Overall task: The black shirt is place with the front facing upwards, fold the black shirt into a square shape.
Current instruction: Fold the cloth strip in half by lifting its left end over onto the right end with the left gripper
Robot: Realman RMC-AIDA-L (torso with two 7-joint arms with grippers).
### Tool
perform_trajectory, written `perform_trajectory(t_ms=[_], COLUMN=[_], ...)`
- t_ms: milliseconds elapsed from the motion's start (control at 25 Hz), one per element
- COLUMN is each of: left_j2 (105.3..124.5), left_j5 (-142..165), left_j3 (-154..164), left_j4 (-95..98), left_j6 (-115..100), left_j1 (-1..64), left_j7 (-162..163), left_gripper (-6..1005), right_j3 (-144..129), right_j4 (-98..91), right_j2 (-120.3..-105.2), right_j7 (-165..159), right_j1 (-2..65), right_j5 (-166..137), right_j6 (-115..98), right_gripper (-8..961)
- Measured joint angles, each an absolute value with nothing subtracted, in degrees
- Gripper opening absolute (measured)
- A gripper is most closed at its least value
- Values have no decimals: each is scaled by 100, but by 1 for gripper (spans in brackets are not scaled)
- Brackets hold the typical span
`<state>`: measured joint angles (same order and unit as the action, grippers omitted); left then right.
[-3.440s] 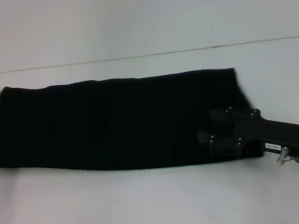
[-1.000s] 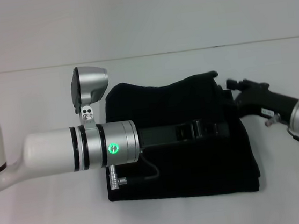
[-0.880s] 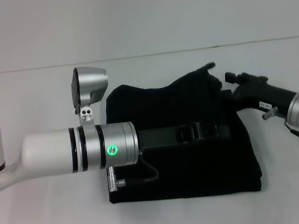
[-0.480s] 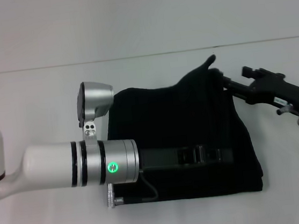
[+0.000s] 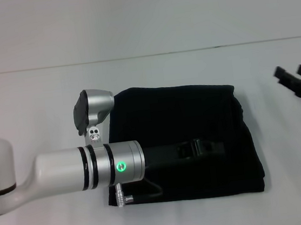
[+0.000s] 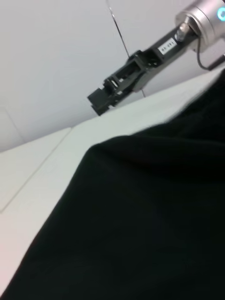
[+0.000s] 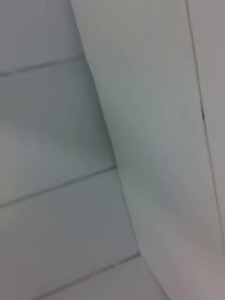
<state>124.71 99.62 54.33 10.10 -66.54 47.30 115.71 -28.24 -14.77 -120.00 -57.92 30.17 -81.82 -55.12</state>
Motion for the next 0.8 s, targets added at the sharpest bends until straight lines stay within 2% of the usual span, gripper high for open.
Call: perform_trajectory(t_ms=[480,600,720,800], left_j2=[12434,12374,12302,12212], left_j5=[9405,9431,9423,9388], left_j3=[5521,5680,5638,5479], left_j4=[1087,1604,2127,2340], left_j6=[-8210,-8454,-8486,-8441], left_j1=[4594,4249,3816,3567], left_j7=[11011,11009,11009,11006], left_gripper=[227,284,528,612], right_j3=[-2733,-2904,-3224,-3471], right_j4=[-1432,-1436,-1458,-1446], right_j2=[-11993,-11986,-11987,-11992], right_j7=[-5785,-5702,-5567,-5506], right_j1=[2775,2698,2658,2669], right_j5=[-8232,-8493,-8848,-9063], right_j6=[-5961,-6607,-7335,-7689], right_gripper=[746,745,745,745])
